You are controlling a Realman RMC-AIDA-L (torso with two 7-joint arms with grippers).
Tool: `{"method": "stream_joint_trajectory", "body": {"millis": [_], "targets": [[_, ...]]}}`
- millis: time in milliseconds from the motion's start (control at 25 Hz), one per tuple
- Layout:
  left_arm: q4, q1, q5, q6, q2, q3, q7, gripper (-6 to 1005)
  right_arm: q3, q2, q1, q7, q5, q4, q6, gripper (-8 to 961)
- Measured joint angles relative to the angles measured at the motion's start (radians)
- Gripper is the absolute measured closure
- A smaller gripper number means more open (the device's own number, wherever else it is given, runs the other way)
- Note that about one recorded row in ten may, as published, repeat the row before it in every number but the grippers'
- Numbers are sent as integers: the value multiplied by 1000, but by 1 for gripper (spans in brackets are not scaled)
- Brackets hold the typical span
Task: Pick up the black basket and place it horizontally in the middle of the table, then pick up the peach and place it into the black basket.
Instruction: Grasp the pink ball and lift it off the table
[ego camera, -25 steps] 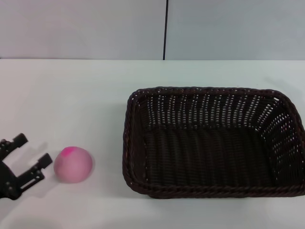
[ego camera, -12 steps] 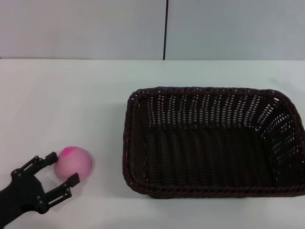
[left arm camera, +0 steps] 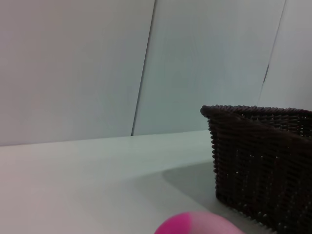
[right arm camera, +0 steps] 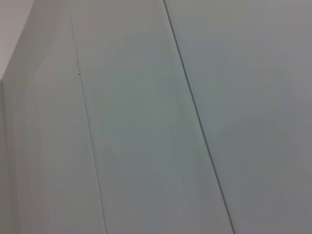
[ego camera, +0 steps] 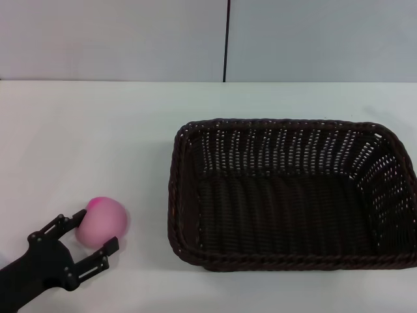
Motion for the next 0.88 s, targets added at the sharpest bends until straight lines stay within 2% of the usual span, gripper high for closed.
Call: {"method": "stream_joint_trajectory", "body": {"millis": [240,520,760,880], "targets": [[6,1,-1,-1,3,0,0,184,3,-1,6,0,-1,11,0,277],[6,9,-5,-1,2,-11,32,373,3,-1,6,-1,-3,12,6,277],[1,14,-20,17,1,-31,52,589,4,-1,8,-1,1,20,10,277],[3,18,-31,65,4,-64,47,618,8,-1,8,-1,3,23,11,277]]}}
